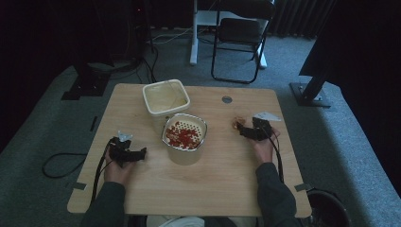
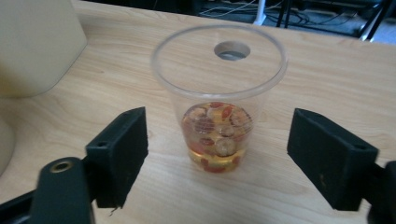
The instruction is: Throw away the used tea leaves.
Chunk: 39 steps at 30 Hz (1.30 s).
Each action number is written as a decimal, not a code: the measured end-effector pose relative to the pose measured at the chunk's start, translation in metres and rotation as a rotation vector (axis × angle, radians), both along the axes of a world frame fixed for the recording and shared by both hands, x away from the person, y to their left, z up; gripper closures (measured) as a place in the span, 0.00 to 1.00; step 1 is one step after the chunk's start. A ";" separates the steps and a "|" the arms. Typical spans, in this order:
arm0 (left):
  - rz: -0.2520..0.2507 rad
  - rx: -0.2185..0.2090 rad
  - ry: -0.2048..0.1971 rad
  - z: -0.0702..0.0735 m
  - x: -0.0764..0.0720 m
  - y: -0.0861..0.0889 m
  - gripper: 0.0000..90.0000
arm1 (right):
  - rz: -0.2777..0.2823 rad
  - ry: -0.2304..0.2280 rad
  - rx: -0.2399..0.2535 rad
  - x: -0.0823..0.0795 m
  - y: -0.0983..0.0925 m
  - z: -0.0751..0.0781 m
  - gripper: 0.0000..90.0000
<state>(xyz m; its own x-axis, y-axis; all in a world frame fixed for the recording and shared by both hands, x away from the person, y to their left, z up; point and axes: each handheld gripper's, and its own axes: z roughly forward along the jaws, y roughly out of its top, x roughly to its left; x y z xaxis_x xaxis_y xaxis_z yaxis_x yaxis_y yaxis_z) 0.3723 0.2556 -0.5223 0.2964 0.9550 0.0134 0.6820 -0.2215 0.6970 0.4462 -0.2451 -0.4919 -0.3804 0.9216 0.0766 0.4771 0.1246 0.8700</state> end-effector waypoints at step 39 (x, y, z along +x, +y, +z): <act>0.001 0.000 -0.001 0.000 0.000 0.000 0.10 | 0.060 -0.113 -0.053 0.029 0.040 0.021 0.36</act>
